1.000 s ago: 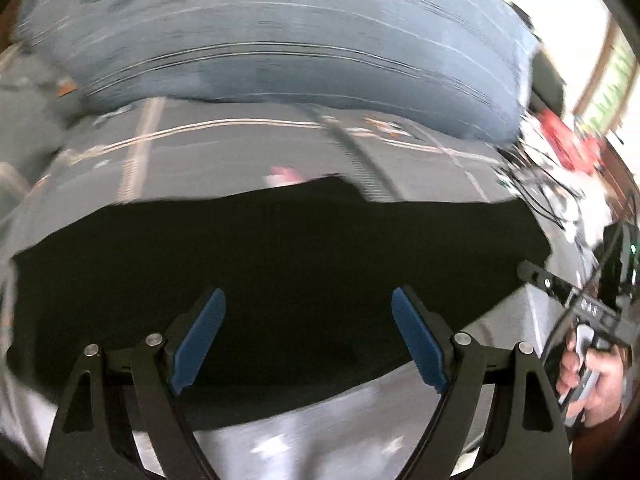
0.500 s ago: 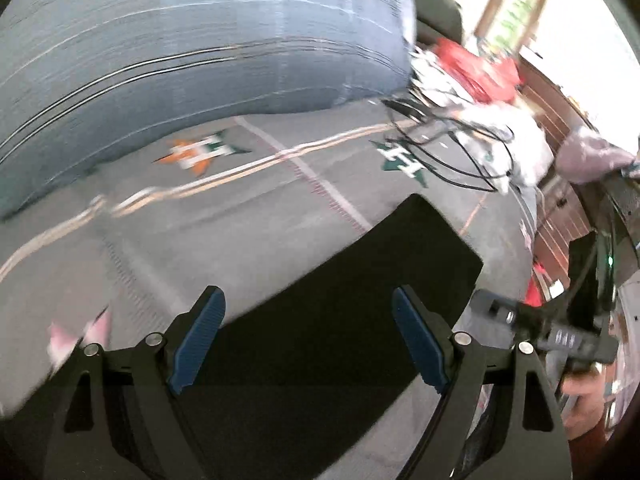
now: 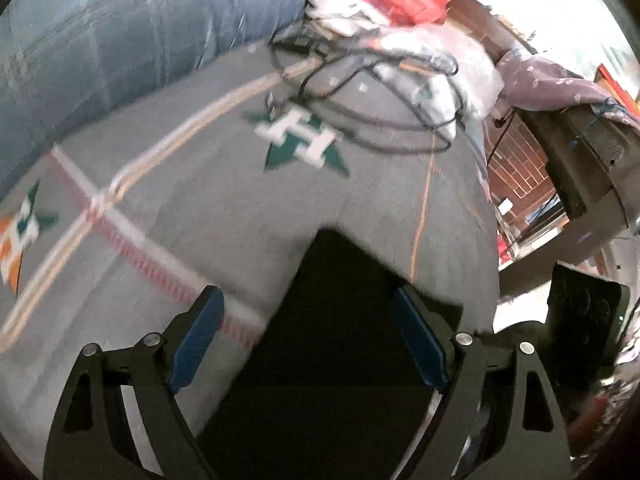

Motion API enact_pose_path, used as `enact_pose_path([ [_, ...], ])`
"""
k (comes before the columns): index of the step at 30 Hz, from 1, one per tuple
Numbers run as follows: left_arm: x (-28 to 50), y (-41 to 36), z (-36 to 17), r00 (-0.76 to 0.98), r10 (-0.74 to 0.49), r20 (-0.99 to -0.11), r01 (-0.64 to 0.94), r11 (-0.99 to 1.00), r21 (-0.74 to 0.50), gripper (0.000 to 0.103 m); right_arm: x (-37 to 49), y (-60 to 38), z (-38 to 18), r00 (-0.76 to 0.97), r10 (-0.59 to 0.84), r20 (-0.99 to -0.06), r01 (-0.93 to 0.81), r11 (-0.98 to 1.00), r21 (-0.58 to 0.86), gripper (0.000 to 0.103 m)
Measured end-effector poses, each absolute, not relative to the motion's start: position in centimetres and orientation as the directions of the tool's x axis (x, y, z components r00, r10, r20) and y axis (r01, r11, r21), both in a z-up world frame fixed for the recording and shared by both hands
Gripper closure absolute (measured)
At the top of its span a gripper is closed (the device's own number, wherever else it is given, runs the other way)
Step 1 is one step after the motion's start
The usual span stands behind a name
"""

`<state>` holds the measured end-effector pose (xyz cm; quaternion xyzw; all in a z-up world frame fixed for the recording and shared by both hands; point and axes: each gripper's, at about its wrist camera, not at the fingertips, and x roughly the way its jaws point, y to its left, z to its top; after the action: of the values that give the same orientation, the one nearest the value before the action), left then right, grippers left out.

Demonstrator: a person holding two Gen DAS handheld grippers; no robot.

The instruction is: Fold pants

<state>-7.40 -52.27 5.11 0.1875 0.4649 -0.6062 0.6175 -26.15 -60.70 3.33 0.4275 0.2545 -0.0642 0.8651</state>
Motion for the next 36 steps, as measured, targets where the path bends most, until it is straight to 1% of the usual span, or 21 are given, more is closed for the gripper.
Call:
enact_pose_path([
  [3, -8.3, -53.6, 5.0, -0.215, -0.571, -0.793, 0.923, 0.146, -0.356, 0.016, -25.7, -60.7, 3.4, 0.864, 0.094, -0.494, 0.328, 0.639, 0.696, 0.035],
  [4, -8.8, -53.9, 4.9, -0.203, -0.57, -0.796, 0.931, 0.138, -0.337, 0.016, -25.3, -60.7, 3.4, 0.861, 0.085, -0.501, 0.333, 0.651, 0.682, 0.037],
  [5, -9.5, -54.0, 4.8, -0.182, -0.572, -0.8, 0.946, 0.122, -0.301, 0.018, -24.8, -60.6, 3.5, 0.855, 0.073, -0.513, 0.34, 0.668, 0.662, 0.043],
  [6, -10.1, -54.0, 4.8, -0.165, -0.572, -0.803, 0.958, 0.099, -0.268, 0.031, -24.5, -60.5, 3.5, 0.848, 0.063, -0.526, 0.352, 0.676, 0.647, 0.054],
  [7, -10.7, -53.9, 4.9, -0.162, -0.572, -0.804, 0.966, 0.074, -0.247, 0.054, -24.0, -60.7, 3.2, 0.834, 0.065, -0.548, 0.369, 0.673, 0.641, 0.091],
  [8, -10.8, -53.8, 5.0, -0.173, -0.57, -0.803, 0.966, 0.063, -0.253, 0.061, -23.8, -61.0, 2.8, 0.825, 0.087, -0.558, 0.374, 0.657, 0.655, 0.094],
  [10, -10.4, -53.4, 5.5, -0.181, -0.572, -0.8, 0.957, 0.086, -0.277, 0.08, -24.0, -61.3, 3.1, 0.845, 0.099, -0.525, 0.356, 0.629, 0.691, 0.095],
  [13, -9.4, -51.5, 7.3, -0.162, -0.616, -0.771, 0.949, 0.115, -0.292, 0.09, -24.1, -59.6, 6.2, 0.863, 0.059, -0.502, 0.306, 0.729, 0.612, 0.095],
  [16, -7.9, -48.2, 10.2, -0.141, -0.689, -0.711, 0.929, 0.156, -0.335, 0.09, -23.6, -57.6, 9.7, 0.882, 0.065, -0.467, 0.236, 0.797, 0.556, 0.095],
  [18, -6.7, -44.7, 12.1, -0.102, -0.73, -0.676, 0.913, 0.2, -0.354, 0.09, -22.6, -55.8, 11.8, 0.892, 0.095, -0.442, 0.173, 0.832, 0.527, 0.095],
  [20, -5.6, -40.9, 13.1, -0.044, -0.751, -0.659, 0.893, 0.267, -0.363, 0.09, -21.1, -52.9, 13.7, 0.891, 0.141, -0.431, 0.088, 0.878, 0.47, 0.095],
  [24, -3.3, -32.3, 13.0, 0.081, -0.764, -0.641, 0.817, 0.419, -0.396, 0.089, -18.0, -46.6, 14.2, 0.849, 0.26, -0.461, -0.073, 0.92, 0.385, 0.095],
  [26, -2.5, -27.7, 12.3, 0.176, -0.725, -0.666, 0.764, 0.527, -0.373, 0.081, -15.9, -43.4, 12.9, 0.808, 0.322, -0.493, -0.137, 0.917, 0.375, 0.094],
  [27, -2.3, -25.7, 11.8, 0.214, -0.706, -0.675, 0.74, 0.568, -0.36, 0.071, -14.7, -41.6, 11.8, 0.772, 0.369, -0.517, -0.178, 0.907, 0.382, 0.094],
  [28, -2.1, -23.6, 11.4, 0.257, -0.683, -0.684, 0.713, 0.612, -0.343, 0.06, -13.4, -39.9, 10.3, 0.729, 0.409, -0.549, -0.211, 0.897, 0.389, 0.09],
  [31, -2.0, -18.2, 10.4, 0.322, -0.651, -0.687, 0.62, 0.694, -0.366, 0.044, -10.9, -36.8, 7.2, 0.631, 0.422, -0.651, -0.196, 0.899, 0.392, 0.07],
  [32, -2.2, -16.7, 10.3, 0.329, -0.654, -0.681, 0.599, 0.702, -0.385, 0.042, -11.0, -36.8, 7.2, 0.608, 0.449, -0.654, -0.202, 0.885, 0.42, 0.069],
  [33, -2.5, -15.5, 10.2, 0.342, -0.656, -0.673, 0.581, 0.711, -0.397, 0.038, -11.7, -37.2, 7.7, 0.612, 0.495, -0.617, -0.224, 0.856, 0.465, 0.069],
  [34, -2.8, -14.9, 10.2, 0.351, -0.659, -0.665, 0.57, 0.714, -0.406, 0.033, -12.6, -38.1, 8.5, 0.625, 0.53, -0.573, -0.247, 0.831, 0.499, 0.063],
  [35, -3.2, -14.2, 10.1, 0.357, -0.668, -0.653, 0.558, 0.713, -0.424, 0.03, -14.0, -39.4, 9.6, 0.653, 0.545, -0.526, -0.261, 0.814, 0.519, 0.048],
  [36, -3.5, -13.8, 10.0, 0.357, -0.677, -0.644, 0.551, 0.709, -0.44, 0.024, -15.0, -40.4, 10.3, 0.682, 0.53, -0.504, -0.252, 0.817, 0.518, 0.04],
])
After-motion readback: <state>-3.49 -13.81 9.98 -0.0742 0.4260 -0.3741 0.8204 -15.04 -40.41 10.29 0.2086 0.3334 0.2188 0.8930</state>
